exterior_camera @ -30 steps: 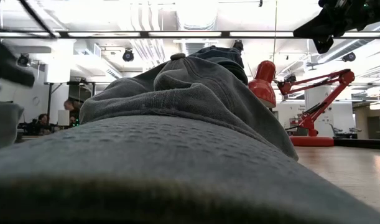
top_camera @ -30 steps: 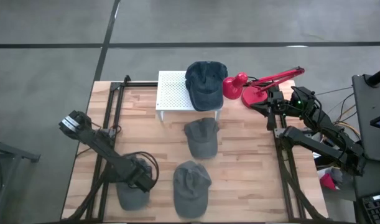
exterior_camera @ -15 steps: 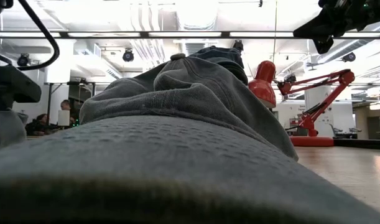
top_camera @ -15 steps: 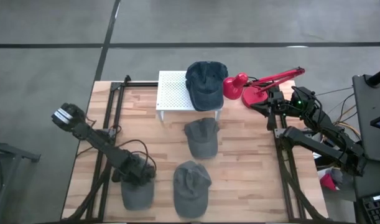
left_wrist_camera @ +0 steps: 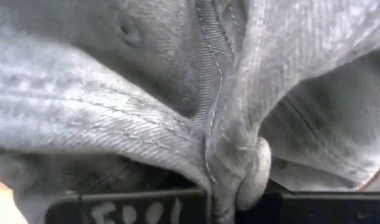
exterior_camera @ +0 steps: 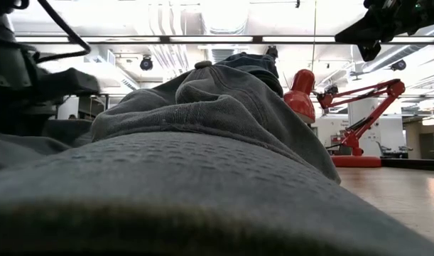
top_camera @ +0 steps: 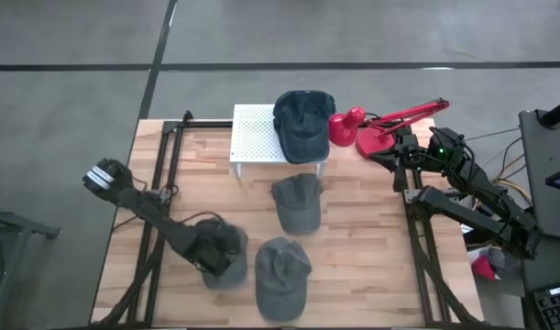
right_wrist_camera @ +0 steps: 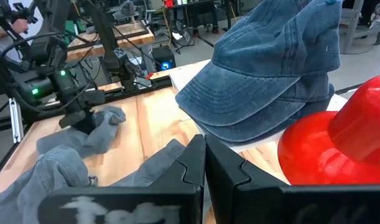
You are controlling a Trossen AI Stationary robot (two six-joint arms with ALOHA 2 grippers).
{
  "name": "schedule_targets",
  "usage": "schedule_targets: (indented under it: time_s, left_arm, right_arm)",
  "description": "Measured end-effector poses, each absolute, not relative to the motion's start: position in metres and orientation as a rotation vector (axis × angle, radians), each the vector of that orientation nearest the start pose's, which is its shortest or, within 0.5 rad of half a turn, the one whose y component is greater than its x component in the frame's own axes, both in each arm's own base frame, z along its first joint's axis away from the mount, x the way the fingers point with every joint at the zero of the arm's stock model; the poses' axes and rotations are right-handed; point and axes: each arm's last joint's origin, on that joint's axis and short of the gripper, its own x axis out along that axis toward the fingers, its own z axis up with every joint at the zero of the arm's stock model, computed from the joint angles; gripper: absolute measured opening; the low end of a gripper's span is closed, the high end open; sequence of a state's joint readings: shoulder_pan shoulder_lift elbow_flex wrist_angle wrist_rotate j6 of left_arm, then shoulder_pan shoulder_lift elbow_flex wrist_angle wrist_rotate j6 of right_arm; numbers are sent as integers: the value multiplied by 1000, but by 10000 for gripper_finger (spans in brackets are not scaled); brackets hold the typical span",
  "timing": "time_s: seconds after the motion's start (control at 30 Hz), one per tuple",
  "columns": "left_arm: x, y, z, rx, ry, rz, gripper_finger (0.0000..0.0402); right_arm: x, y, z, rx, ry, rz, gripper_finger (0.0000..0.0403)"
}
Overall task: Pick & Place hat
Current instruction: Put the bottom left light gray cap on the shelf
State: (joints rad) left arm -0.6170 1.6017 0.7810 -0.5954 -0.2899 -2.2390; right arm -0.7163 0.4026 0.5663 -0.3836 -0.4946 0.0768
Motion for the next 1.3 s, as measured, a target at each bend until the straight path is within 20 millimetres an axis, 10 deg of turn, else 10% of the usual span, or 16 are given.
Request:
schedule_targets:
  time_s: [0.8, 1.3]
  left_arm:
    - [231, -140, 335, -864, 596, 1106, 0]
    - [261, -57, 406, -646, 549, 1068, 0]
  right_arm:
    - [84, -55, 286, 176, 176, -225, 8]
    - [84, -55, 286, 176, 176, -224, 8]
